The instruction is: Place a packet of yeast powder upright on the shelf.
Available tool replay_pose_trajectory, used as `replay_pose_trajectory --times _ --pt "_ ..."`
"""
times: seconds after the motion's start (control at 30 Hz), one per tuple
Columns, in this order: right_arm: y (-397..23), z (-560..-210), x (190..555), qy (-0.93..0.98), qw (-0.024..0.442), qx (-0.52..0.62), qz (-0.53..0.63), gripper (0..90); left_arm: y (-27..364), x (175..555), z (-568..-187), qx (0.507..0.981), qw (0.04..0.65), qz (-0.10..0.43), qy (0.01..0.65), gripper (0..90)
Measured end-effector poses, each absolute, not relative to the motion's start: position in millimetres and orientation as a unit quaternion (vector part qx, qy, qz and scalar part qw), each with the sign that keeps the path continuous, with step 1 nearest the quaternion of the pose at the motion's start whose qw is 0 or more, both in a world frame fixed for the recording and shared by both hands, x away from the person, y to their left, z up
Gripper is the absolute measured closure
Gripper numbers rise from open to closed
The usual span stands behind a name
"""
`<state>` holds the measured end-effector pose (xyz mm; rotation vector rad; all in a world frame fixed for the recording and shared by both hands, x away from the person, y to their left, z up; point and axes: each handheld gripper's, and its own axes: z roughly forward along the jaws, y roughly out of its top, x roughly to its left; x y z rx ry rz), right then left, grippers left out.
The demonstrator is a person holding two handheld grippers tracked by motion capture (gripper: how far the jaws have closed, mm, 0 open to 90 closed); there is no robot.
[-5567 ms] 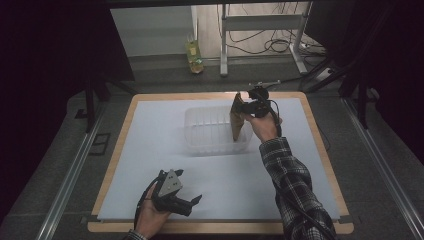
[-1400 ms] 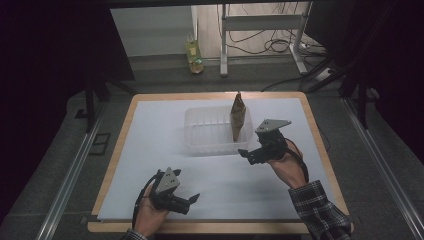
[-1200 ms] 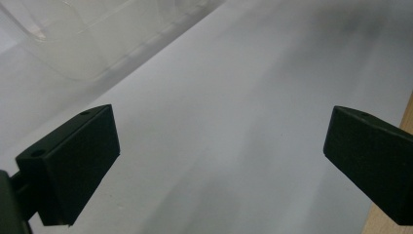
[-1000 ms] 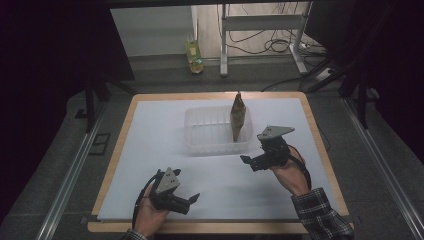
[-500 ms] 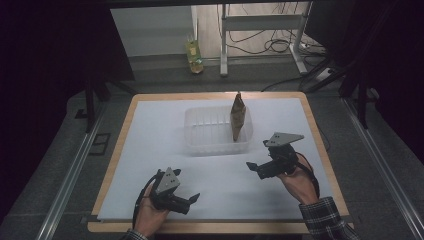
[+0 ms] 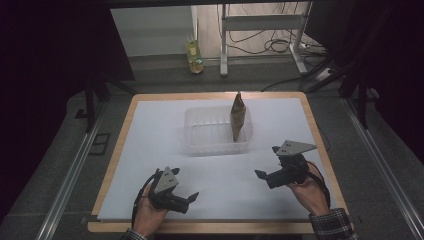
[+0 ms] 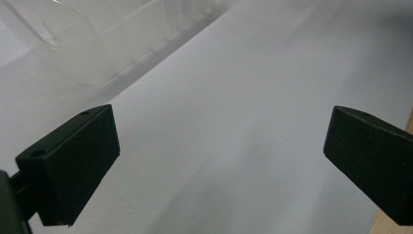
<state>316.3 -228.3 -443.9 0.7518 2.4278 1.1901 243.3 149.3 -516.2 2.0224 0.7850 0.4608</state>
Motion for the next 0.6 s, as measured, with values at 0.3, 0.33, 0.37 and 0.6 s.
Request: replay_pose_trajectory --times 0.3,0.33,0.37,0.6 --pt "-243 -446 302 0.844 0.191 0.266 0.425 0.0 151 244 -515 0.815 0.443 0.19 0.322 0.0" --pt "-245 -446 301 0.84 0.196 0.27 0.427 0.0 151 243 -515 0.815 0.442 0.191 0.322 0.0" --pt "-247 -446 300 0.839 0.194 0.272 0.43 0.0 151 243 -515 0.815 0.442 0.191 0.322 0.0" --pt "-259 -452 294 0.834 0.187 0.287 0.433 0.0 156 243 -510 0.809 0.45 0.19 0.325 0.0"
